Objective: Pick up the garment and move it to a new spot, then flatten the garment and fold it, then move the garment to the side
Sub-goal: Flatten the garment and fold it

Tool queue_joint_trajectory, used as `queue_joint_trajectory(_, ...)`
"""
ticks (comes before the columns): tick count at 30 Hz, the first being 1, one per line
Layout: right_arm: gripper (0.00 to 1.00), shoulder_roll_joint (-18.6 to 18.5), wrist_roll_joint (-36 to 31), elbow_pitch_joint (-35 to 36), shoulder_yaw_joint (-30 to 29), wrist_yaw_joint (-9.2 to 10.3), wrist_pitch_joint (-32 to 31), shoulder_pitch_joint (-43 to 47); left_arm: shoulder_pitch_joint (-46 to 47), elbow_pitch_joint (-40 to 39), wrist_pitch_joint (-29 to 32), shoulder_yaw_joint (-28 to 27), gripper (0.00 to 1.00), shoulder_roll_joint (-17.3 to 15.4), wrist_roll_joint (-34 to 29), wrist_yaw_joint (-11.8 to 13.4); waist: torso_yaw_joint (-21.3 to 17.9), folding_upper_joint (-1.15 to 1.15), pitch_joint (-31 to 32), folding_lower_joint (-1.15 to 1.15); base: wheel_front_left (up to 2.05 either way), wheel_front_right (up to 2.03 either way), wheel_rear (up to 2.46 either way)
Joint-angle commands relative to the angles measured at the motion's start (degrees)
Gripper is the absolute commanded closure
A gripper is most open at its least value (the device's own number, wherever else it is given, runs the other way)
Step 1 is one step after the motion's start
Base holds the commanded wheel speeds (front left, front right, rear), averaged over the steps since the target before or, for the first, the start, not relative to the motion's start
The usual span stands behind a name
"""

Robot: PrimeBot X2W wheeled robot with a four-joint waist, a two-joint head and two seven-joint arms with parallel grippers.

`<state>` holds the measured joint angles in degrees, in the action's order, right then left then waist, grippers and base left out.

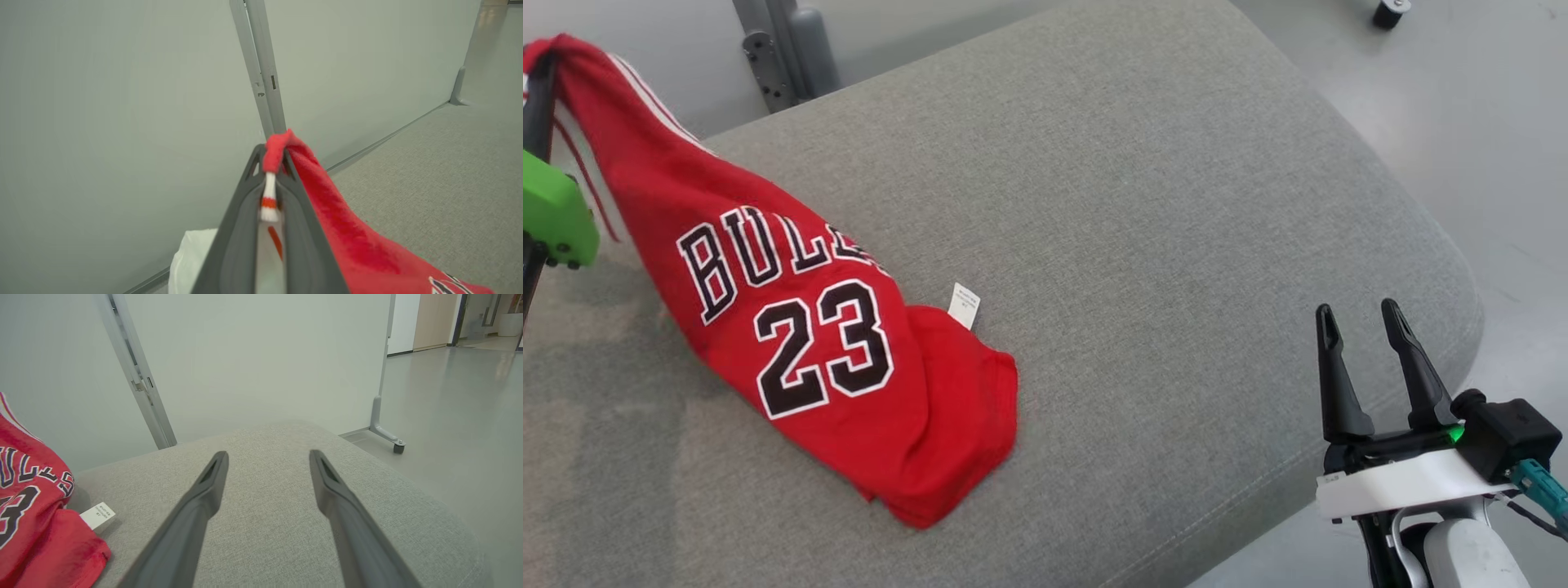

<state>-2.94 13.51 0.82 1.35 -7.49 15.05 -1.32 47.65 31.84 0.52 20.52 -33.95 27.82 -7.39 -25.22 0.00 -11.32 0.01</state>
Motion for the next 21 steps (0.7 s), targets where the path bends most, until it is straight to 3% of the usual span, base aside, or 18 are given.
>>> queue_joint_trajectory(1,0.0,0.0,0.41,0.04,-0.13,-0.01,0.19,-0.38,-0.54,2.11,-0.72,0.27,1.0,-0.52,-0.59,-0.03,-2.61,0.0,-2.76,-0.01,0.0,0.0,0.0)
queue_joint_trajectory(4,0.0,0.02,0.39,0.04,-0.36,-0.01,0.19,-0.16,-2.06,7.14,-2.33,0.54,1.0,-0.35,-1.13,0.73,-2.87,0.0,-3.46,-0.01,0.0,0.0,0.0)
queue_joint_trajectory(5,0.0,0.01,0.36,0.09,-0.45,-0.01,0.19,-0.1,-2.39,8.61,-3.17,0.35,0.87,-0.21,-1.23,1.44,-2.85,0.0,-3.6,-0.01,0.0,0.0,0.0)
queue_joint_trajectory(6,0.0,0.0,0.33,0.15,-0.65,-0.01,0.19,-0.06,-2.93,10.01,-3.56,0.52,0.62,0.01,-1.43,1.83,-2.76,0.0,-3.71,-0.01,0.0,0.0,0.0)
queue_joint_trajectory(7,0.0,0.0,0.24,0.15,-0.88,-0.01,0.18,-0.08,-3.53,11.46,-3.48,0.78,0.03,0.29,-1.49,2.17,-2.57,0.0,-3.74,-0.01,0.0,0.0,0.0)
queue_joint_trajectory(13,0.0,-0.01,-1.36,0.06,-1.46,-0.01,0.19,0.32,-6.22,15.05,-3.55,0.37,0.0,2.33,-0.25,5.25,0.03,0.0,-1.7,-0.01,0.0,0.0,0.0)
queue_joint_trajectory(17,0.0,-0.03,-2.25,0.04,-1.55,-0.01,0.18,1.32,-9.09,12.11,-4.61,-0.77,0.0,2.75,1.2,7.28,2.37,0.0,0.73,-0.01,0.0,0.0,0.0)
queue_joint_trajectory(21,0.0,-0.02,-3.44,-0.13,-1.52,-0.01,0.19,2.68,-13.22,4.72,-6.27,-2.25,0.0,3.94,2.46,10.87,5.24,0.0,3.47,-0.01,0.0,0.0,0.0)
